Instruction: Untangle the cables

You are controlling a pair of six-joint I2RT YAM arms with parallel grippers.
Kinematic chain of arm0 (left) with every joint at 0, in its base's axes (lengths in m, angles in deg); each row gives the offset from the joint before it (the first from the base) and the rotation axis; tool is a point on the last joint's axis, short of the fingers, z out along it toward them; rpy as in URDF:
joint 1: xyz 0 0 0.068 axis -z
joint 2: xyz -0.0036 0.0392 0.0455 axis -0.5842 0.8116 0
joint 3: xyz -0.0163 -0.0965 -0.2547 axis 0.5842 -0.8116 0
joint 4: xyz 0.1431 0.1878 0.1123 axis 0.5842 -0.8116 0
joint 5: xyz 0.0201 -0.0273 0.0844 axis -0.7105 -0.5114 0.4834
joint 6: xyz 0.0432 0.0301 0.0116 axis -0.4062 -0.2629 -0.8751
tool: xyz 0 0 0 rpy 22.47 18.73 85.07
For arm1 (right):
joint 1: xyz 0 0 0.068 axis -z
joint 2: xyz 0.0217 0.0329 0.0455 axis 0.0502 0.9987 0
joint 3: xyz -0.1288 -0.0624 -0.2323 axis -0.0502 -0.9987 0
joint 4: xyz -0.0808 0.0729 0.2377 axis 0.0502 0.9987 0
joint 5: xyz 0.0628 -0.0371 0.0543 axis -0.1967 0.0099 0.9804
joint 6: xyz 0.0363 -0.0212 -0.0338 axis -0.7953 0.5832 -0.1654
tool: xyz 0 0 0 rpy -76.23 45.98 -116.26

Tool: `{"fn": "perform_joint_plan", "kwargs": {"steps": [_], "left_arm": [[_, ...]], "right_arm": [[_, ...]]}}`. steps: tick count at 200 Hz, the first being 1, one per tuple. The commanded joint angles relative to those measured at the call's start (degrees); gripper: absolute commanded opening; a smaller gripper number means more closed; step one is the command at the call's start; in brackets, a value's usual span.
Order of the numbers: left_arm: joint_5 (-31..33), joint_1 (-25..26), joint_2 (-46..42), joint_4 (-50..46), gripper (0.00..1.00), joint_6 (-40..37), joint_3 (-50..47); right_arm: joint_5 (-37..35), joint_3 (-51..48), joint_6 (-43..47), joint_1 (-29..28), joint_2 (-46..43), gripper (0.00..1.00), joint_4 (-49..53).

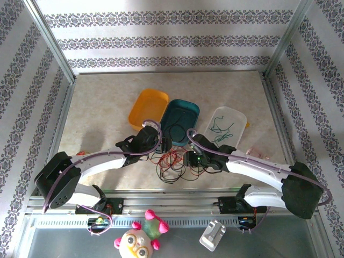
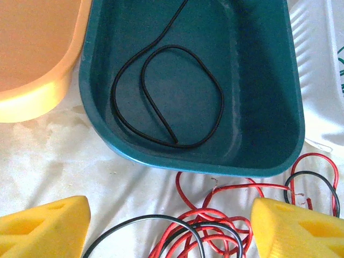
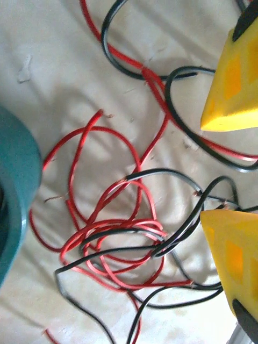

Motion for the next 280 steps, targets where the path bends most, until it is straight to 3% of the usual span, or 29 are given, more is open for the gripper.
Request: {"fn": "perform_joint_plan", "kwargs": {"steps": [1, 38, 88, 117, 141, 214, 280], "left_arm": [[-0.73, 0.53, 0.59, -0.19, 0.78, -1.1, 1.78], [-0.38, 0.53, 0.31, -0.16, 0.78, -0.84, 1.49], [-0.56, 0.53, 0.06, -0.57, 0.78, -1.13, 1.66], [-0.46, 0.53, 0.07, -0.45, 0.78, -1.1, 1.57], [-0.46, 0.53, 0.23, -0.36, 0.78, -1.16, 1.52], [-0.64, 0.53, 0.52, 0.15, 0.79, -1.1, 1.37], [-0.77, 0.53, 0.89, 0.69, 0.78, -1.19, 1.24]], "right_arm": [[-0.89, -0.85, 0.48, -0.24, -1.19, 0.37, 2.31], [-0.45, 0.15, 0.99, -0.25, 0.75, 0.27, 0.99], [0.24, 1.79, 2.15, -0.29, 3.76, 0.24, 0.77], [-0.78, 1.96, 2.15, -0.28, 3.66, 0.09, 0.59], [-1.46, 1.83, 1.93, -0.29, 2.33, 0.04, 0.68], [-9.56, 3.9, 2.24, -0.03, -10.86, 0.01, 2.88], [-14.62, 12.15, 8.5, 0.59, -17.68, 0.0, -2.85]]}}
